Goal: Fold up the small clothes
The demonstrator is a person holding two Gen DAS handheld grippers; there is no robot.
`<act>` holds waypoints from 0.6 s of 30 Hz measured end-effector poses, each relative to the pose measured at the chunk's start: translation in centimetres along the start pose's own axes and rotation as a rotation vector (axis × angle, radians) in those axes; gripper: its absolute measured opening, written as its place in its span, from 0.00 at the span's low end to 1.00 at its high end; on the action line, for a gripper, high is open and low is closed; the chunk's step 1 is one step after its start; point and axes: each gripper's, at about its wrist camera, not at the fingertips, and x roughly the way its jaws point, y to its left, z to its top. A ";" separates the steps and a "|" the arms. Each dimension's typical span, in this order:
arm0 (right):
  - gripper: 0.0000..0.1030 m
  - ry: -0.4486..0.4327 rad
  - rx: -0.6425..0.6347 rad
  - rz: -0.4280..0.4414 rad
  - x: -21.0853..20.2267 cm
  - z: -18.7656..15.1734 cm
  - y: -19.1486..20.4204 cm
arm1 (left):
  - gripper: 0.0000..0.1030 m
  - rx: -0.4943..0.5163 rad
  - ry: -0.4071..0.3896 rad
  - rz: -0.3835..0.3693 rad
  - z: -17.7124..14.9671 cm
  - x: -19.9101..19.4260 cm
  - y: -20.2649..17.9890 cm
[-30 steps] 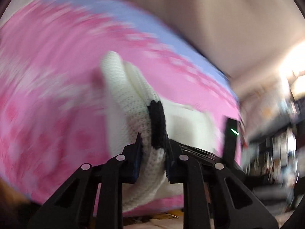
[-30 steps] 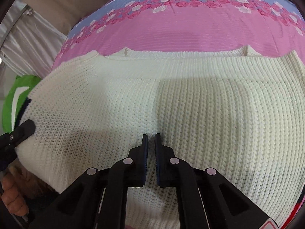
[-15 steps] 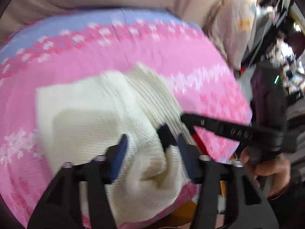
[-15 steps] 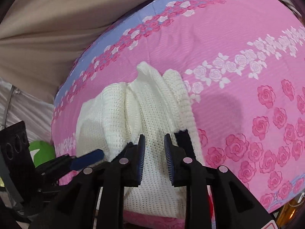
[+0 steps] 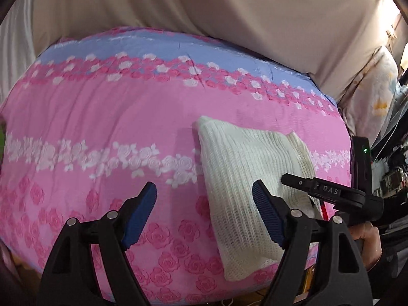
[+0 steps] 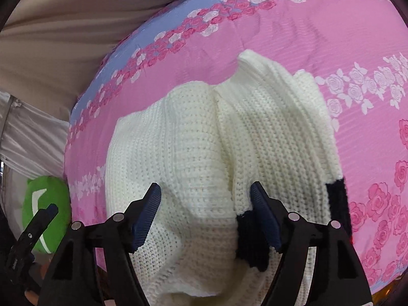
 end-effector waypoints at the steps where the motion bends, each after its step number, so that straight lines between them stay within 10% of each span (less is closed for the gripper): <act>1: 0.21 0.000 -0.022 0.011 -0.1 -0.1 0.7 | 0.73 -0.001 -0.002 -0.004 -0.4 0.1 -0.1; 8: 0.16 -0.187 -0.083 0.122 -8.9 -0.2 2.2 | 0.80 0.102 -0.036 -0.031 -0.7 -1.3 -2.5; 14: 0.18 -0.049 0.009 -0.157 -3.7 -1.9 -7.6 | 0.80 0.175 0.013 -0.041 -1.3 1.0 -5.0; 18: 0.26 -0.115 0.070 -0.004 -6.5 -2.5 -7.6 | 0.80 0.172 0.035 -0.040 -1.0 2.2 -5.9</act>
